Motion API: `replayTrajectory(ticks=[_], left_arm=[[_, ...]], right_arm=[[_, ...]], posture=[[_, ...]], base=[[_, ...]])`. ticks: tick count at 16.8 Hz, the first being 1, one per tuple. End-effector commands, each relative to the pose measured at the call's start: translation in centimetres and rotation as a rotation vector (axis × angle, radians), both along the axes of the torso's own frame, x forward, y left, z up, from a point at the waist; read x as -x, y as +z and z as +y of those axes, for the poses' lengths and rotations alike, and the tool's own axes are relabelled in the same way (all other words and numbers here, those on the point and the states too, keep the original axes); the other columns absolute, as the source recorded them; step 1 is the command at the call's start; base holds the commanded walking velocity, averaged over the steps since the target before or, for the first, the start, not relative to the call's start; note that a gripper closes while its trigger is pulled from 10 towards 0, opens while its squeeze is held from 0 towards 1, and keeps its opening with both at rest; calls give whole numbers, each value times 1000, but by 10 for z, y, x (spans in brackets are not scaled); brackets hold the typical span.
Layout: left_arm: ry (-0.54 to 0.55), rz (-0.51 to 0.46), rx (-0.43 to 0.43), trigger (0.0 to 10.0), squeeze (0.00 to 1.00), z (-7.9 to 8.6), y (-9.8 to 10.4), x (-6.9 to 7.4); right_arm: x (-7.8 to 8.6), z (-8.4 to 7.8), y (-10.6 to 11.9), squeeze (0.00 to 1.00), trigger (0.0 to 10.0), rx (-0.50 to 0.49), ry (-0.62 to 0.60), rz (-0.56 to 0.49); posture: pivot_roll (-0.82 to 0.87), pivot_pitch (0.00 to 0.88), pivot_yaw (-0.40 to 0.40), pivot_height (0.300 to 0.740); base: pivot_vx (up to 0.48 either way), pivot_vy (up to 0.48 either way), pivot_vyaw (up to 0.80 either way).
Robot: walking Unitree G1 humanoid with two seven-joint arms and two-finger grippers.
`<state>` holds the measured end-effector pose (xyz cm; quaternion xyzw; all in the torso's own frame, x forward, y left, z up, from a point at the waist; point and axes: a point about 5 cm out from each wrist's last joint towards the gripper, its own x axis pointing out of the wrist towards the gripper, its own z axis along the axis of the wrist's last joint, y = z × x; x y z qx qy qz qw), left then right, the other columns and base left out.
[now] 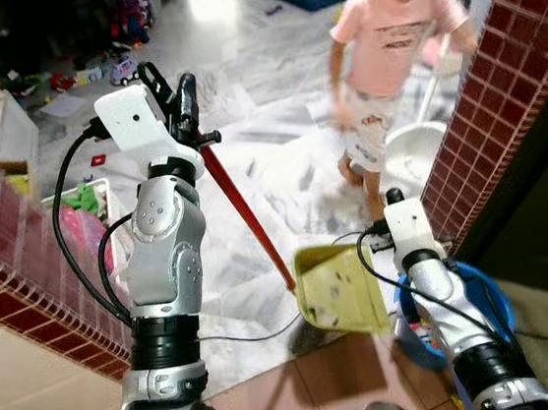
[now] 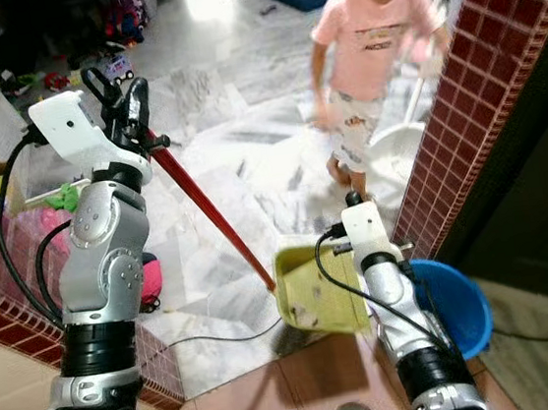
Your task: Sweep floor
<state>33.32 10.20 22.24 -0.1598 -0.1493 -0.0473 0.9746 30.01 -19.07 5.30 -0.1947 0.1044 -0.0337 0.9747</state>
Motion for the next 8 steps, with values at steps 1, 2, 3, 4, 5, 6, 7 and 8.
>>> replayTrajectory(ticks=[1,2,3,4,5,6,7,8], left_arm=[[21,-84,16,10000,0,4,17,4],[24,-85,17,10000,0,5,18,4],[21,-92,30,10000,0,5,22,5],[17,-110,44,10000,0,4,29,5],[20,-129,54,10000,0,4,36,5],[23,-135,55,10000,0,5,38,5],[37,-136,42,10000,0,7,39,3],[46,-130,40,10000,0,8,39,2]], right_arm=[[0,1,-1,0,10000,4,13,8],[0,1,-2,0,10000,3,15,10],[1,2,-2,0,10000,-1,18,15],[0,2,-4,0,10000,-2,14,26],[0,2,-4,0,10000,-1,15,28],[0,2,-4,0,10000,0,16,28],[-1,2,-4,0,10000,0,19,29],[-1,1,-4,0,10000,0,21,31]], posture=[[-31,0,75,740],[-32,0,74,740],[-31,0,73,740],[-31,0,73,740],[-30,0,70,740],[-30,0,70,740],[-30,0,69,740],[-31,0,68,740]], base=[[0,0,0],[0,0,0],[0,0,0],[0,0,-488],[0,0,-756],[0,0,-712],[0,0,-706],[0,0,0]])
